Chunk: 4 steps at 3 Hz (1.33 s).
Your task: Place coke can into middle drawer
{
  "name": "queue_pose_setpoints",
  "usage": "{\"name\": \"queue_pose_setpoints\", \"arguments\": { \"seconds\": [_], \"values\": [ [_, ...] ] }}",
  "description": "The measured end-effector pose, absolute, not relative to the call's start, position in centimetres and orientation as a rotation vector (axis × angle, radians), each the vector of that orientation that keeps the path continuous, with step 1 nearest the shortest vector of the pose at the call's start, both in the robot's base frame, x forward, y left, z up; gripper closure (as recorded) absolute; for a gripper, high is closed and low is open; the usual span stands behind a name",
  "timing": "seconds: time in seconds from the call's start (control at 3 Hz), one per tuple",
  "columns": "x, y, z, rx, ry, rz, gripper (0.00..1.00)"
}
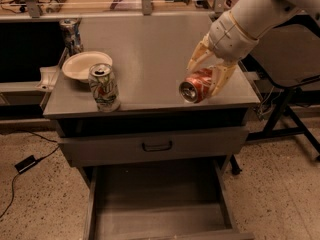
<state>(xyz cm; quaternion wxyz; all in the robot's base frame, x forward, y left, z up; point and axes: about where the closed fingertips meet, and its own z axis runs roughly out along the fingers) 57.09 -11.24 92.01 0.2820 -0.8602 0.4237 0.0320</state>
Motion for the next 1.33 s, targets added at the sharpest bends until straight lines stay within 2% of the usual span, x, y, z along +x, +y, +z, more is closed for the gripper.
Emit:
{"name": "queue_pose_setpoints", "arguments": {
  "seconds": [0.33,0.67,1.0,1.33],
  "values": [
    [51.4,-11.3,92.4,-2.308,1.261,0.068,1.00],
    [47.6,-10.6,90.4,-2.142,1.414,0.137,1.00],
    [44.3,-9.2,83.9,-1.853,1.483,0.357,1.00],
    [43.9,-10.2,84.3,-1.795,1.523,0.351,1.00]
  ]
}}
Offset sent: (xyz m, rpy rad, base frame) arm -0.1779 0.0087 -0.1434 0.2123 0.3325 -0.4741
